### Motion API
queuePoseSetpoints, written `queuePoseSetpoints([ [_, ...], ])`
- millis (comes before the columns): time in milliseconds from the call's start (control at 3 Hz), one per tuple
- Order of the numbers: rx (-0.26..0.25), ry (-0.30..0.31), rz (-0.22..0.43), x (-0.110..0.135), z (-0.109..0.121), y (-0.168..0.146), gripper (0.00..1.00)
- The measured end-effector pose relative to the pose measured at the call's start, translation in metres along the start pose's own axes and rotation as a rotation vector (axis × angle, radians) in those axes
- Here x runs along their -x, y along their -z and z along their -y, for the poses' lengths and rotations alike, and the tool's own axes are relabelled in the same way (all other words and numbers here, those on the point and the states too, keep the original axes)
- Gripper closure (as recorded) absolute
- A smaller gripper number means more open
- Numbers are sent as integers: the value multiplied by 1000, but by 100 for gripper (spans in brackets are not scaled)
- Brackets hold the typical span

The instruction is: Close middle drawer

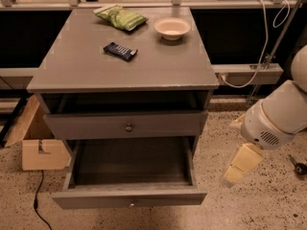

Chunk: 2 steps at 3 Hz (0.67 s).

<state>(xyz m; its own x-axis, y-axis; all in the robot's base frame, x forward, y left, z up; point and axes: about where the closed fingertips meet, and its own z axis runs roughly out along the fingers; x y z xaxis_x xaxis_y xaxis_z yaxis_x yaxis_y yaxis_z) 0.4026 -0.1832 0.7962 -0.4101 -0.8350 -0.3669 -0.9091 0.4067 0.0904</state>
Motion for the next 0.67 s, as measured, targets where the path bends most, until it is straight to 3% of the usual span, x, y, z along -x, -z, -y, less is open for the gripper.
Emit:
queuePoseSetpoints([
  [333, 0, 0, 0, 0, 0, 0, 0],
  [667, 23, -23, 13, -11, 1, -26, 0],
])
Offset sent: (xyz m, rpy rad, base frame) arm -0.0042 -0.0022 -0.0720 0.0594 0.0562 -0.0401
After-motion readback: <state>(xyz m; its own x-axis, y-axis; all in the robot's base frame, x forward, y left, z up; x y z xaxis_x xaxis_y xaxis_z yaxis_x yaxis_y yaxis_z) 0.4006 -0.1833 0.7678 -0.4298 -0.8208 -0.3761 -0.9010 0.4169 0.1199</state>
